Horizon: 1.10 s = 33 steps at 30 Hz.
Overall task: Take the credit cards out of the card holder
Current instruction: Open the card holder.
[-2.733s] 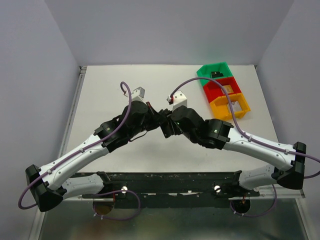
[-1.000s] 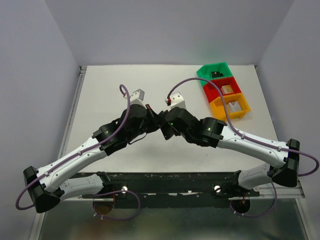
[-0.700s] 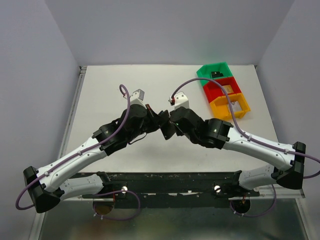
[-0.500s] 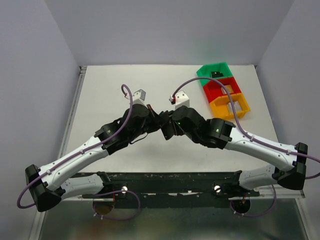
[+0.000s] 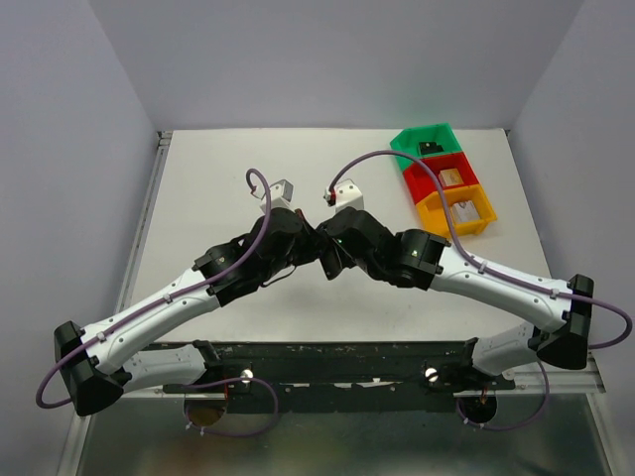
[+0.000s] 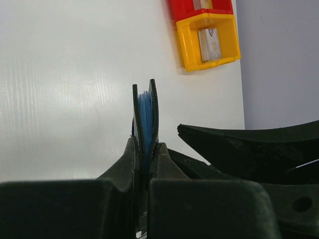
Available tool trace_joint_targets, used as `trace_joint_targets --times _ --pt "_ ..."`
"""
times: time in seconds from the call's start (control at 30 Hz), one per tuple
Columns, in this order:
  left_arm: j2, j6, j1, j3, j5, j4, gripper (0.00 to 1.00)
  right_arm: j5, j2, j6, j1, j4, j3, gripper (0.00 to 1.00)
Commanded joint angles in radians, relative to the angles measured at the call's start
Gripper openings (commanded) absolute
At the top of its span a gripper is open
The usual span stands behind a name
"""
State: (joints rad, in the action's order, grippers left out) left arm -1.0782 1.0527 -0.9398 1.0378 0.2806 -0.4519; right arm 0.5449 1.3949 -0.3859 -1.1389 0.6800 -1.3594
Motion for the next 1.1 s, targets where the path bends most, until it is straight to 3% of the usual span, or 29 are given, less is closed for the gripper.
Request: trace_joint_targets --times 0.0,0.33,1.07 --pt "0.011 -0.007 -0.019 0.042 0.022 0.033 0.00 0.033 0.042 -0.024 0.001 0.033 -0.038 0.43" --pt "0.021 -0.007 -0.030 0.033 0.029 0.036 0.00 0.066 0.085 -0.027 0.004 0.070 -0.060 0.37" --pt "0.044 -0.011 -0.034 0.018 0.048 0.038 0.00 0.053 0.099 -0.022 0.021 0.090 -0.060 0.00"
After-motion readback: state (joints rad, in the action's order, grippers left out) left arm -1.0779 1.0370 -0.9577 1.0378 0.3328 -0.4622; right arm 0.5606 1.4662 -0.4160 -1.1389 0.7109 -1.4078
